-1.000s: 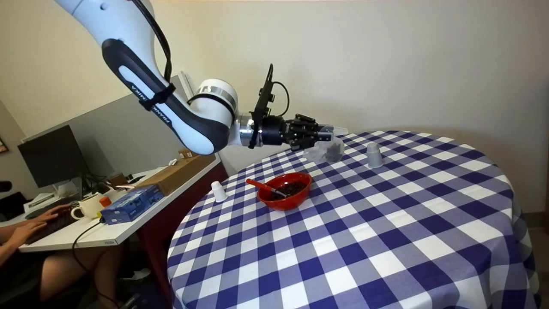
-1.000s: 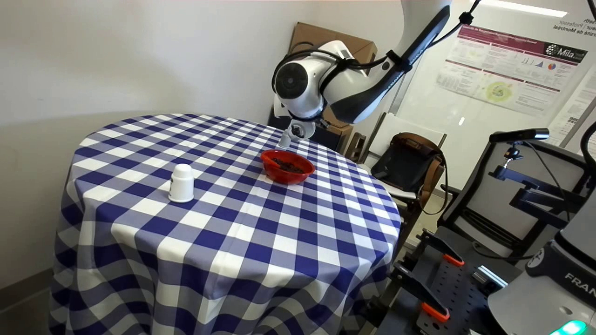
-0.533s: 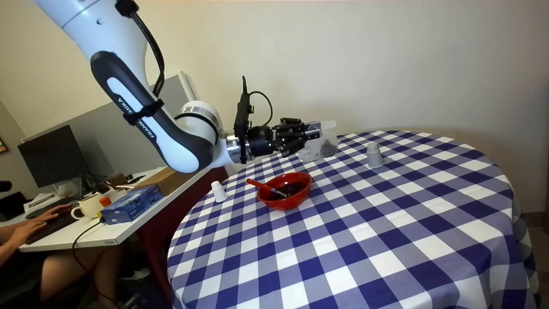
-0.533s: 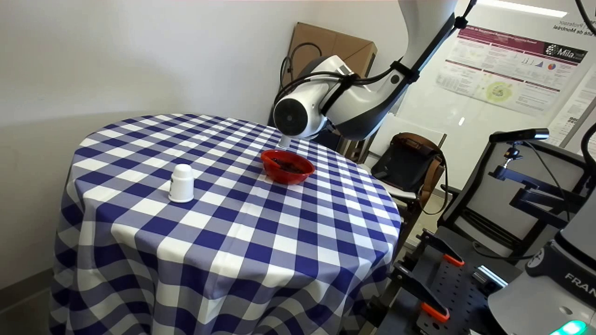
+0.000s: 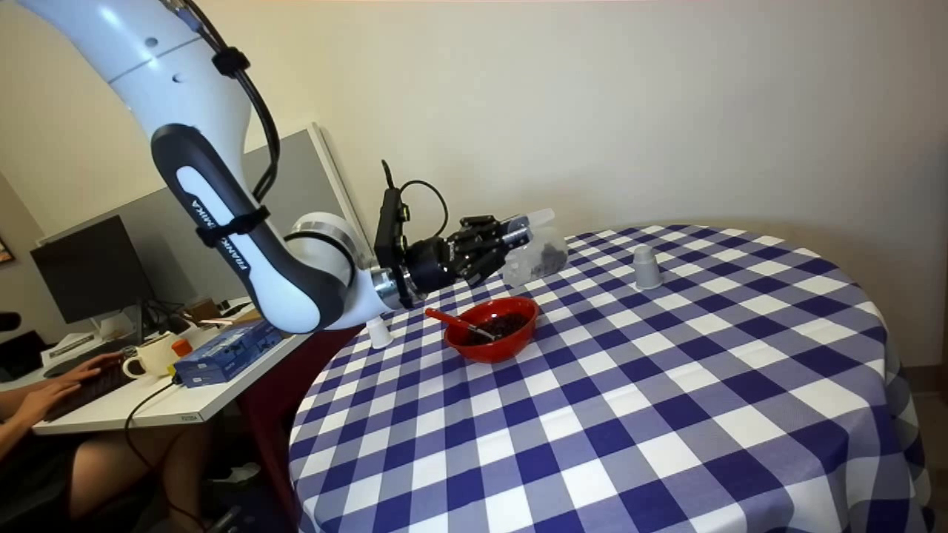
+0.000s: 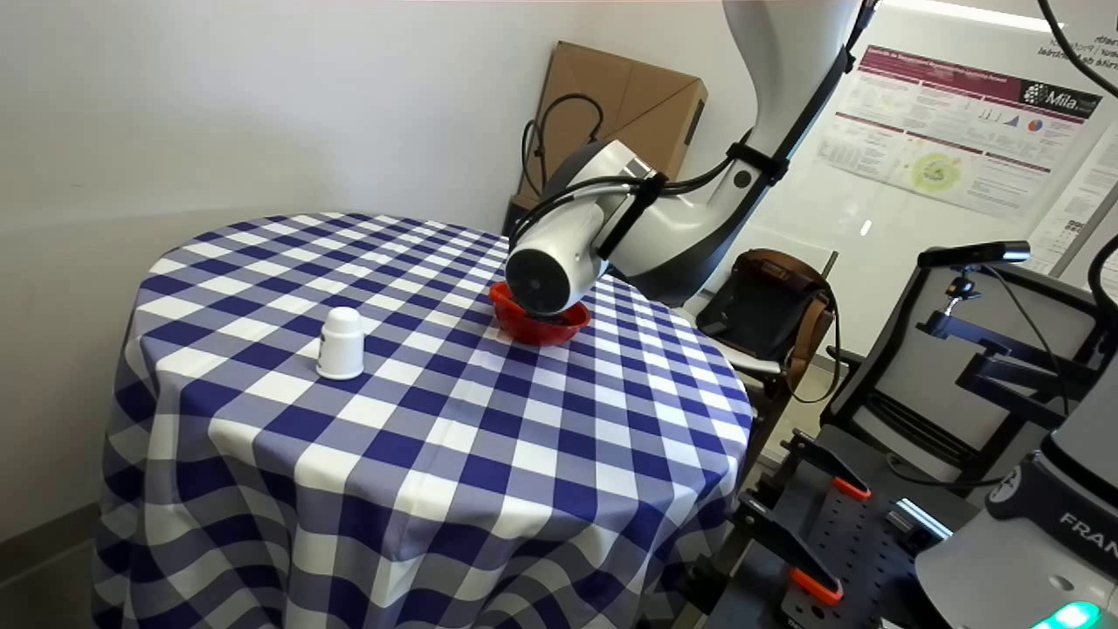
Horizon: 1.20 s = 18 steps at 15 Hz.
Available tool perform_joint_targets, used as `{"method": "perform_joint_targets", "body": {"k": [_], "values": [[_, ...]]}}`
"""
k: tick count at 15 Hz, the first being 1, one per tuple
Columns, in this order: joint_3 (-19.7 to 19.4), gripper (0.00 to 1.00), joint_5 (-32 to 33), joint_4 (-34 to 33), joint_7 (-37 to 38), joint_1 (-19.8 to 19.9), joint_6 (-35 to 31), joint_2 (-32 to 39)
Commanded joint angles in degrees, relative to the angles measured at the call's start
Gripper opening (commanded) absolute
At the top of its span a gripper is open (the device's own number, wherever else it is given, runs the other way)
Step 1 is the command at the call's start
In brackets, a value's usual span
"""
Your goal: Pour the contents from the clear jar into the red bowl then put the clear jar on the table
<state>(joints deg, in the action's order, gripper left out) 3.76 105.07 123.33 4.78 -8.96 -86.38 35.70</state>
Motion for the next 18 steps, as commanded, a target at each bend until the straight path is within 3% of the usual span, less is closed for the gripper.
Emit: {"method": "perform_joint_targets", "body": {"k": [1,7,18], "values": [[0.38,0.11,2.12,-0.56,3.43,-0.77,6.7,3.66],[1.04,0.11,3.92,-1.77,7.04,-1.0,13.97,7.86],[1.94,0.11,6.01,-3.76,11.34,-1.35,20.92,10.48]]}}
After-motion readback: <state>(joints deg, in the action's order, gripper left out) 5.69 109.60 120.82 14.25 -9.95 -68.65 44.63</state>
